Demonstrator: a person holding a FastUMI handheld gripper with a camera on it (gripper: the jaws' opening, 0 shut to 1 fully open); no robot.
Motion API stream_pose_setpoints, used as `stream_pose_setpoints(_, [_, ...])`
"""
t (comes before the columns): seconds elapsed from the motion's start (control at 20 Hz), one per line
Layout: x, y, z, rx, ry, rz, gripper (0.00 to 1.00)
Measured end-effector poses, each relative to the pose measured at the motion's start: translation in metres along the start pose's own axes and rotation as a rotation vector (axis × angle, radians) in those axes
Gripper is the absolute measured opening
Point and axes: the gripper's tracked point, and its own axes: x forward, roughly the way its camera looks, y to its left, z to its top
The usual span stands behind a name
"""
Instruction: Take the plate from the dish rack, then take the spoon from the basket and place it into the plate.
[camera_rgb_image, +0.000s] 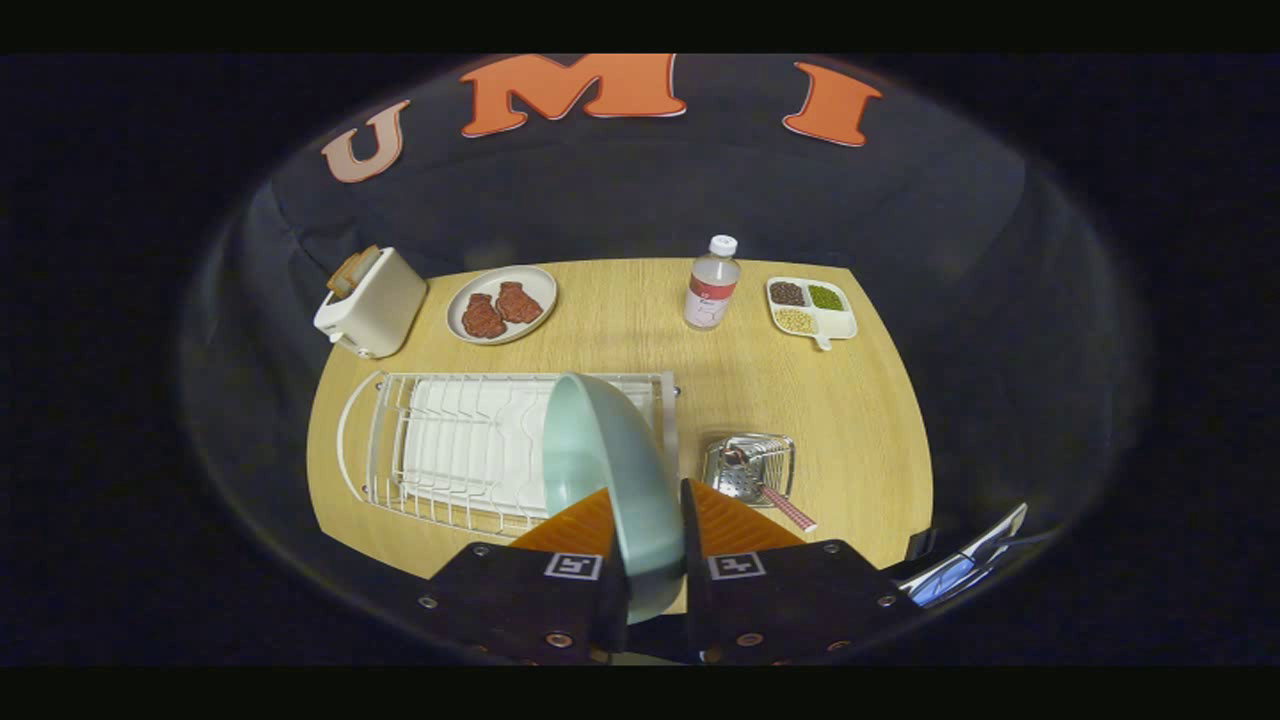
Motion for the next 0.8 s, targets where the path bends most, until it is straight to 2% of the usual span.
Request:
stream_pose_setpoints(0.35, [-0.027,-0.024,-0.059,0.06,0.006,0.105,0.24])
stream_pose_setpoints(0.8, [-0.017,-0.038,-0.133,0.087,0.041,0.223,0.24])
